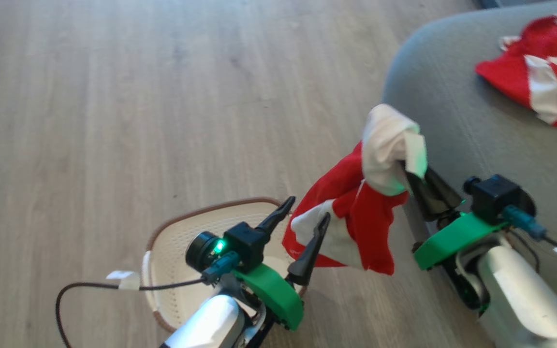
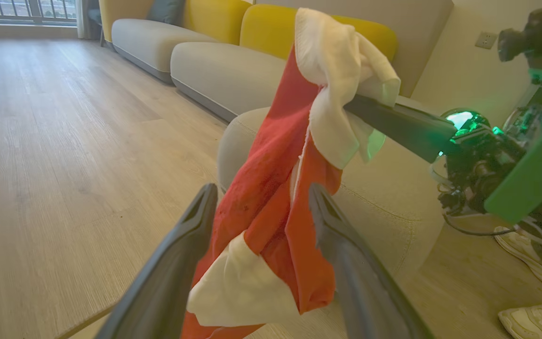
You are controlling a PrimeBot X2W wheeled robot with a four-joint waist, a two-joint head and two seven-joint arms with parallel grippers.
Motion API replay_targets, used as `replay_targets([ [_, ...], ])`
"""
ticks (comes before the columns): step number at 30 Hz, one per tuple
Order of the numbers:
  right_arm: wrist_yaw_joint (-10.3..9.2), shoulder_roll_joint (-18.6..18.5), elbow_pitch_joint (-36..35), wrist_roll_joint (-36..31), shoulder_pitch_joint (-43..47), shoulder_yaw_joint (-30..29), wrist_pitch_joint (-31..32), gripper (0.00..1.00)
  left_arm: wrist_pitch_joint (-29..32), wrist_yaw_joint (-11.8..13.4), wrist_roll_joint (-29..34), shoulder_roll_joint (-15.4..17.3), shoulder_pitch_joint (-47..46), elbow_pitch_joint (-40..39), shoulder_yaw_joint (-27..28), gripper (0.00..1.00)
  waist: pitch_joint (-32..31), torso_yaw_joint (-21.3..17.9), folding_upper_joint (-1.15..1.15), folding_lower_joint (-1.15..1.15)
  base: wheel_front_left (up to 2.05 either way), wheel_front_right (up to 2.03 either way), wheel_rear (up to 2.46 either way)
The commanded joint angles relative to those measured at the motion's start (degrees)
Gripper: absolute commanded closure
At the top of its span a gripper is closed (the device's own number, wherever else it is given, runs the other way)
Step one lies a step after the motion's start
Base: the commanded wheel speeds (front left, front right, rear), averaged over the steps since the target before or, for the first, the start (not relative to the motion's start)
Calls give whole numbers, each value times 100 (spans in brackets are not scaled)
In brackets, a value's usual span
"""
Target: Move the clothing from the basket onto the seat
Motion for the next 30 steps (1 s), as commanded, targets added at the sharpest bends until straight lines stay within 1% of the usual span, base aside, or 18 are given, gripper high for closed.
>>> replay_targets([
  [1, -1, -57, -240, -32, -91, -1, -39, 100, -80, -12, 0, -62, -328, -149, 125, 0, 98, -232, 0, 0, 0, 0, 0],
  [6, -1, -117, -321, -63, -28, -172, -39, 100, -104, -27, -74, -73, -413, -87, -54, 0, 143, -527, 0, 0, 0, 0, 0],
  [9, -1, -152, -360, -77, 11, -213, -39, 100, -113, 9, -158, -75, -456, -92, -140, 0, 158, -656, 0, 0, 0, 0, 0],
  [15, -1, -183, -416, -89, 26, -249, -39, 100, -119, 97, -235, -76, -562, -111, -256, 0, 222, -794, 0, 0, 0, 0, 0],
  [20, -1, -185, -440, -97, 22, -280, -39, 100, -120, 129, -238, -77, -596, -162, -287, 0, 309, -803, 0, 0, 0, 0, 0],
  [24, -1, -169, -467, -104, -37, -389, -39, 100, -121, 124, -206, -77, -692, -156, -306, 0, 495, -726, 0, 0, 0, 0, 0],
  [30, -1, -95, -513, -90, -289, -638, -39, 100, -121, 97, -83, -77, -951, -103, -275, 0, 1006, -554, 0, 0, 0, 0, 0],
])
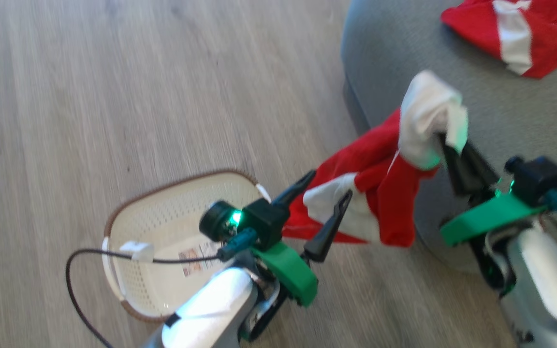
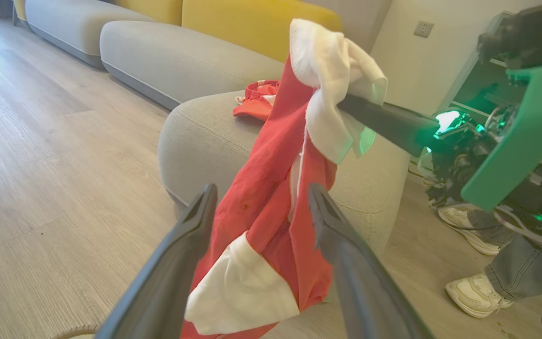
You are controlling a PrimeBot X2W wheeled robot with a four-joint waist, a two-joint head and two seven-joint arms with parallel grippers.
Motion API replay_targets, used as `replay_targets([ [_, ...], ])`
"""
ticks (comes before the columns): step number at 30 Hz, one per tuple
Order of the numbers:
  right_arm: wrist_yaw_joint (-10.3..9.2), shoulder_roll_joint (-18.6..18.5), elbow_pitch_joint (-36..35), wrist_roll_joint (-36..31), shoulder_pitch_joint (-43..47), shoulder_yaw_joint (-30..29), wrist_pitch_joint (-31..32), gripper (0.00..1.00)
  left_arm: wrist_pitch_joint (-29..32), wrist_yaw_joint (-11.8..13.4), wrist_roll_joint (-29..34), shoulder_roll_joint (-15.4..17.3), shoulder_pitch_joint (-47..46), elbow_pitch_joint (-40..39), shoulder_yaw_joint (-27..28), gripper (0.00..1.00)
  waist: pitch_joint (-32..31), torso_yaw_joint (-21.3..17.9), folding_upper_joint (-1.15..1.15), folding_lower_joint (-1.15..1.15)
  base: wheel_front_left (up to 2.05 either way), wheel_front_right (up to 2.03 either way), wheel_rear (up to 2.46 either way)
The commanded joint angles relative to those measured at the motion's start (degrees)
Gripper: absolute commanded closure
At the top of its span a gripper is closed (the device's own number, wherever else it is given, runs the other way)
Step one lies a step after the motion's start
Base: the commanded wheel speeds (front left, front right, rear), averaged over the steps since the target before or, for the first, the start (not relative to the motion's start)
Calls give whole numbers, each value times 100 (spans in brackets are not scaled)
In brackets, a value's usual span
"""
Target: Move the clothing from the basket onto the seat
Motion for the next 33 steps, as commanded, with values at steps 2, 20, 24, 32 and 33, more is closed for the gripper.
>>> replay_targets([
  [2, -1, -31, -245, -4, -416, -58, -39, 100, -72, -3, 100, -40, -369, -140, 181, 0, 404, 149, 0, -1, 0, 0, 0],
  [20, -1, -1825, 1225, 502, -4649, -1439, 390, 100, -72, -123, 478, 104, -1338, -119, 452, 0, 2254, 797, 0, -1, 0, 0, 0],
  [24, -1, -2750, 1806, 98, -5619, -2034, 760, 100, -72, -138, 515, 72, -1382, -237, 476, 0, 2481, 1050, 0, -1, 0, 0, 0],
  [32, -1, -3606, 2913, -137, -5889, -2919, 869, 100, -71, -94, 627, 113, -1417, -406, 557, 0, 2977, 1116, 0, -1, 0, 0, 0],
  [33, -1, -3609, 3100, -138, -5775, -3021, 816, 100, -65, -93, 645, 138, -1429, -415, 551, 0, 3058, 1099, 0, -1, 0, 0, 0],
])
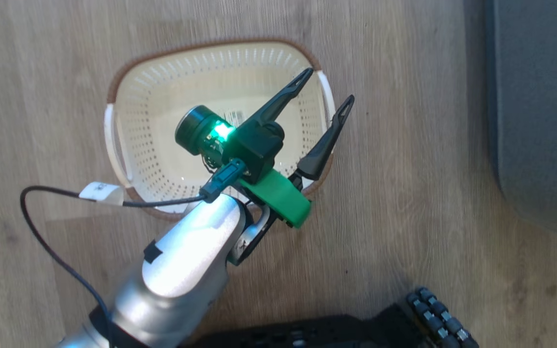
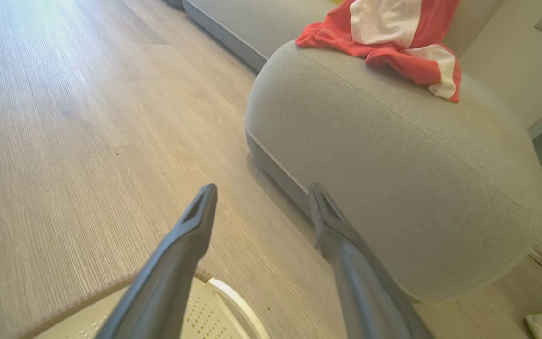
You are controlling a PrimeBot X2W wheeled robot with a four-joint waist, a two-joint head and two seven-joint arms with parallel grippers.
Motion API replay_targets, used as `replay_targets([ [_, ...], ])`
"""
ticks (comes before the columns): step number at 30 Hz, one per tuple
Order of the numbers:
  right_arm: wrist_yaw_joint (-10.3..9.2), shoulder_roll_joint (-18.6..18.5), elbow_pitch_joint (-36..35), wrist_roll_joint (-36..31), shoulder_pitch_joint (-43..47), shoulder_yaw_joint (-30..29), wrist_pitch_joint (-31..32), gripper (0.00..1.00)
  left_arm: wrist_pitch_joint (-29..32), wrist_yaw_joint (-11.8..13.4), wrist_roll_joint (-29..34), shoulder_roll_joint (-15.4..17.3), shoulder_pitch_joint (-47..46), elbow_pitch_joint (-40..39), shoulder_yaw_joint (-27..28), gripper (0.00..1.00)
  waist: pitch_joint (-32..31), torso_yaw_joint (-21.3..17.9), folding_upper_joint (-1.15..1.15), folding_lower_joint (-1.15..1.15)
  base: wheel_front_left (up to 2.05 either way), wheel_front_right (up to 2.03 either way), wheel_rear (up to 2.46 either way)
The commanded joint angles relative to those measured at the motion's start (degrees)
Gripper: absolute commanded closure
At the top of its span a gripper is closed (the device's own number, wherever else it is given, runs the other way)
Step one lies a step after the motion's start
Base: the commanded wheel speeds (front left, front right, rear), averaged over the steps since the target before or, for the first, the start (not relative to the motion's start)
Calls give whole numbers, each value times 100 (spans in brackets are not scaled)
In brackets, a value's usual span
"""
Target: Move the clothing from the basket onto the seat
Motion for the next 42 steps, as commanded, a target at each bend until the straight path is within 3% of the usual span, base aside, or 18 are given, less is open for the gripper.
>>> replay_targets([
  [1, -2, -205, 3, -19, 345, -132, -98, 100, -31, 9, 78, 74, -85, -212, 123, 0, 258, -26, 0, 0, 0, 0, 0],
  [9, -2, 740, 1104, 197, 1348, -131, -656, 98, 142, 55, 173, 286, -122, -243, 71, 0, 520, -296, 0, 0, 0, 0, 0],
  [11, -2, 898, 1222, 226, 1482, -27, -727, 68, 151, 89, 146, 313, -94, -239, 102, 0, 414, -354, 0, 0, 0, 0, 0],
  [12, -2, 949, 1254, 232, 1552, 31, -759, 57, 151, 100, 132, 321, -73, -236, 109, 0, 343, -380, 0, 0, 0, 0, 0],
  [13, -2, 1011, 1264, 248, 1624, 91, -788, 3, 147, 110, 115, 332, -44, -225, 118, 0, 245, -415, 0, 0, 0, 0, 0],
  [14, -2, 1051, 1251, 268, 1694, 160, -810, 0, 145, 120, 97, 339, -18, -225, 126, 0, 175, -448, 0, 0, 0, 0, 0],
  [19, -2, 1168, 875, 276, 2245, 713, -871, 0, 93, 161, -50, 366, 165, -148, 218, 0, -324, -616, 0, 0, 0, 0, 0],
  [23, -2, 1341, -72, 249, 2910, 964, -881, 0, 34, 222, -177, 426, 387, -16, 363, 0, -801, -719, 0, 0, 0, 0, 0],
  [25, -2, 1633, -934, 292, 3589, 956, -882, 0, -8, 253, -298, 461, 593, 107, 514, 0, -1212, -695, 0, 0, 0, 0, 0],
  [32, -2, 2496, -2449, 105, 5138, 995, -883, 0, -49, 289, -574, 435, 1162, 471, 1020, 0, -2162, -338, 0, 0, 0, 0, 0],
  [42, -2, 3655, -3464, -392, 6314, 1488, -884, 0, -52, 223, -526, 342, 2073, 860, 2119, 0, -3136, 190, 0, 0, 0, 0, 0],
])
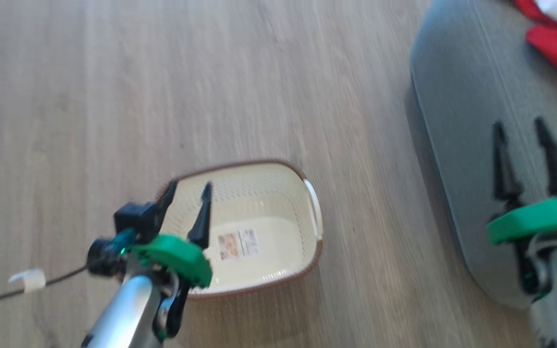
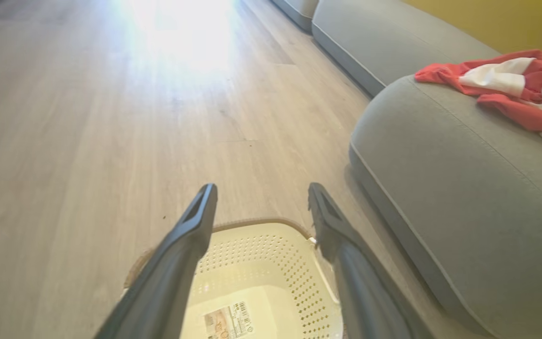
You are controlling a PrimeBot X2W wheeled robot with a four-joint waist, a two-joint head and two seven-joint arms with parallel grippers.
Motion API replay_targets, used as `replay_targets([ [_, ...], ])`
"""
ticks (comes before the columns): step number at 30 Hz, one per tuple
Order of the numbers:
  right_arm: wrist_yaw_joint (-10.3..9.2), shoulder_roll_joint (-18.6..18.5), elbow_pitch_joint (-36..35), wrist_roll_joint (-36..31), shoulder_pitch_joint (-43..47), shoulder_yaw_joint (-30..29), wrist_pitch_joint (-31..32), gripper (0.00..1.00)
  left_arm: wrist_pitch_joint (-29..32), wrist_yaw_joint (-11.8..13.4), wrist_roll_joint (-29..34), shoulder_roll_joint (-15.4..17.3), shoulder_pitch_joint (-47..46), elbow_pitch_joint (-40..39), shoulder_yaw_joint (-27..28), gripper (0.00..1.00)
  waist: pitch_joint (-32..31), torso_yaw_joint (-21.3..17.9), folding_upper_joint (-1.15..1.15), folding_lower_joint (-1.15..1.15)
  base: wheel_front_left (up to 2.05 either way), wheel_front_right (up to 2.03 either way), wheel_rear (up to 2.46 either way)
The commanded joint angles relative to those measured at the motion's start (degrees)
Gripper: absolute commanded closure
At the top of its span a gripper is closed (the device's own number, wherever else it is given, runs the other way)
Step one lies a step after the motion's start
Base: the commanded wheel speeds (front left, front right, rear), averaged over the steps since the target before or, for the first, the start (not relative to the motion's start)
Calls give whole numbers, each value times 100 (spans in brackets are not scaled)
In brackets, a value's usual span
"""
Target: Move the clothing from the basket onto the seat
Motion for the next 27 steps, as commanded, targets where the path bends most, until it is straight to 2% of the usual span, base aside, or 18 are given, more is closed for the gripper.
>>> replay_targets([
  [1, -2, 52, -252, -78, 107, 128, -52, 0, -55, -28, 43, 18, 28, -80, 317, 0, -407, 320, 0, 1, 0, 0, 0],
  [6, -2, 382, -213, -355, 579, 336, -52, 0, -55, -127, 215, -96, 448, 98, 754, 0, -811, 518, 0, 1, 0, 0, 0],
  [14, -2, 752, 121, -727, 1127, 245, -52, 0, -55, -254, 552, -219, 940, 159, 1431, 0, -1193, 669, 0, 1, 0, 0, 0],
  [27, -2, 886, 452, -936, 1145, 270, -52, 0, -55, -398, 966, -395, 1172, 45, 2094, 0, -1272, 662, 0, 1, 0, 0, 0],
])
